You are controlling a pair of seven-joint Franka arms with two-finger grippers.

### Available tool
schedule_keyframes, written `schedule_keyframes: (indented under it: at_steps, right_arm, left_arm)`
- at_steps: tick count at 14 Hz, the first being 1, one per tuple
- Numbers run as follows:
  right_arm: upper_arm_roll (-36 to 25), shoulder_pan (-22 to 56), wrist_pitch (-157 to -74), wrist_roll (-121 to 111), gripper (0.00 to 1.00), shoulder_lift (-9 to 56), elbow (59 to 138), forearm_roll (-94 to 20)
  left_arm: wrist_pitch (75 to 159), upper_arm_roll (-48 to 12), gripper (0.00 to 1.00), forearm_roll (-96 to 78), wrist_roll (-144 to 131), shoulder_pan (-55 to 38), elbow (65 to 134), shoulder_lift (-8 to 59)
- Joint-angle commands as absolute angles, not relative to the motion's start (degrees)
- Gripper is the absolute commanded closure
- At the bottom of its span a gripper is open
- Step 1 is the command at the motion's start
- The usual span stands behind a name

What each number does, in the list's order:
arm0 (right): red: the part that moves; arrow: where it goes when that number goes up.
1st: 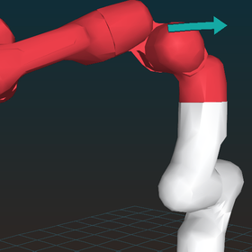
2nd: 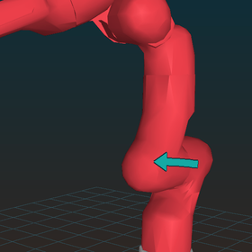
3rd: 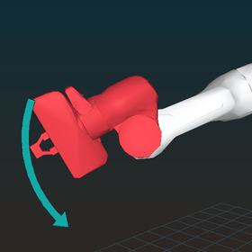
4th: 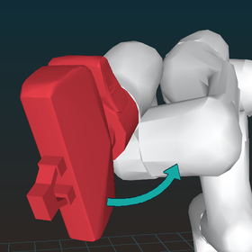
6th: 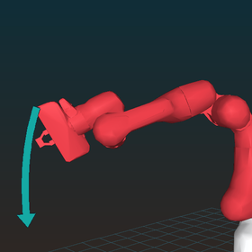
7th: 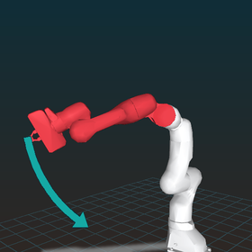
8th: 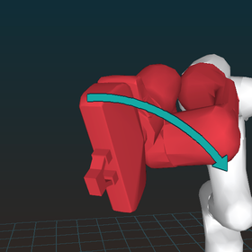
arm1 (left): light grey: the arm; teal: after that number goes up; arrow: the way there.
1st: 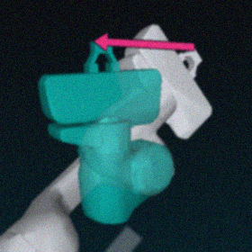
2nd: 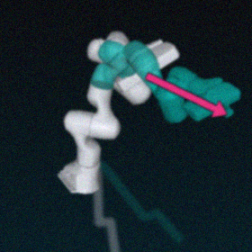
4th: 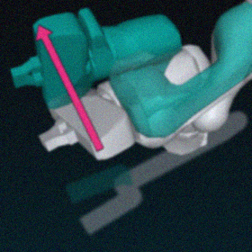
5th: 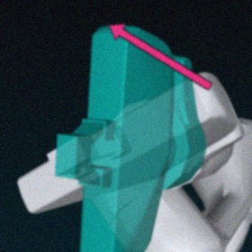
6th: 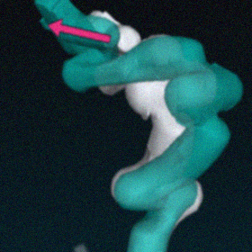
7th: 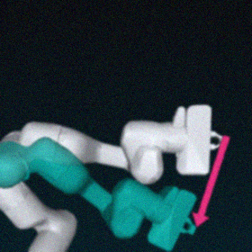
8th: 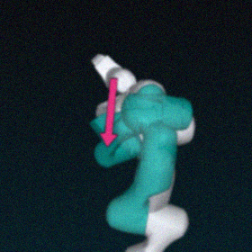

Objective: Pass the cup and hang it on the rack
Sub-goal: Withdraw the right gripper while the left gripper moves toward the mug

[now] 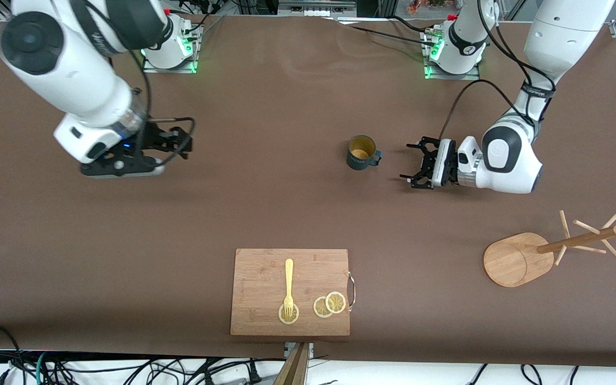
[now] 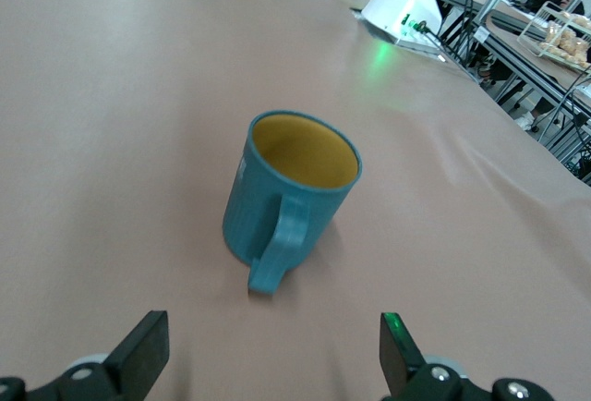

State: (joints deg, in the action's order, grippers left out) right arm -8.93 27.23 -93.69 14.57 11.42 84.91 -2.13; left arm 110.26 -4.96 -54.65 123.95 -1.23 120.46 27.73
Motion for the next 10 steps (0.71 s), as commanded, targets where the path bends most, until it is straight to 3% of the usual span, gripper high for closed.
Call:
schedule_keyframes:
  at_steps: [1,6,10]
  right_arm:
    - [-5.8,20.2,-95.1,9.3,0.00,2.9,94.6,-2.2]
    - [3.4,4.9,-95.2,2.1,0.00,-1.1,98.4,-2.1]
    - [3.6,4.3,-95.3,1.8,0.00,-0.5,97.6,0.3]
  left_arm:
    - [111.2,-4.8,0.00,-57.3,130.0,-2.8,120.9,29.0]
    - [111.4,-5.4,0.00,-57.6,133.6,-3.5,120.1,30.9]
    - [112.9,-6.2,0.00,-59.1,136.1,-4.1,120.3,31.7]
